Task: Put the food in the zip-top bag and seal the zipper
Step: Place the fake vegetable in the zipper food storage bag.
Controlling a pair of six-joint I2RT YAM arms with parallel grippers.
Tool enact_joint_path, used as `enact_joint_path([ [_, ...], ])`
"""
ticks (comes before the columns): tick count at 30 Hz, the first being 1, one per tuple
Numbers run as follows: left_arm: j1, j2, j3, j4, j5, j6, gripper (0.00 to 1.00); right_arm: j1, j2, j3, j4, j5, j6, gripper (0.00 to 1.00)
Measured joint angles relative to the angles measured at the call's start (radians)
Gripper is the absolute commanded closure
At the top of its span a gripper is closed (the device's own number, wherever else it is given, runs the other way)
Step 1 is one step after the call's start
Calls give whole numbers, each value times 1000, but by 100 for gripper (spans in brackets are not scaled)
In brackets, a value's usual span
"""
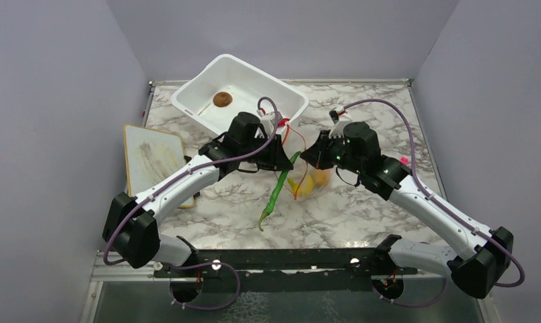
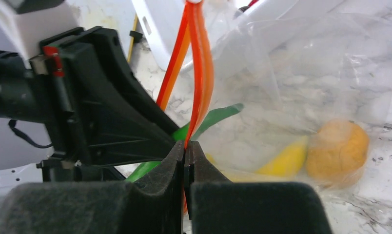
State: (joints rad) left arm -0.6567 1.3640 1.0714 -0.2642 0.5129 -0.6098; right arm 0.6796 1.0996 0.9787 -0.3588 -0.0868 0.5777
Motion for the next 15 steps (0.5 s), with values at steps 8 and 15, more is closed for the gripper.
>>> enact_joint_path([
  [8,-15,91,81,-7,-62,2,99,0,-10,-36,46,-78,2,99],
  [15,-26,110,97,-6,-143,-10,100,0,-10,-55,66,-112,10,99],
])
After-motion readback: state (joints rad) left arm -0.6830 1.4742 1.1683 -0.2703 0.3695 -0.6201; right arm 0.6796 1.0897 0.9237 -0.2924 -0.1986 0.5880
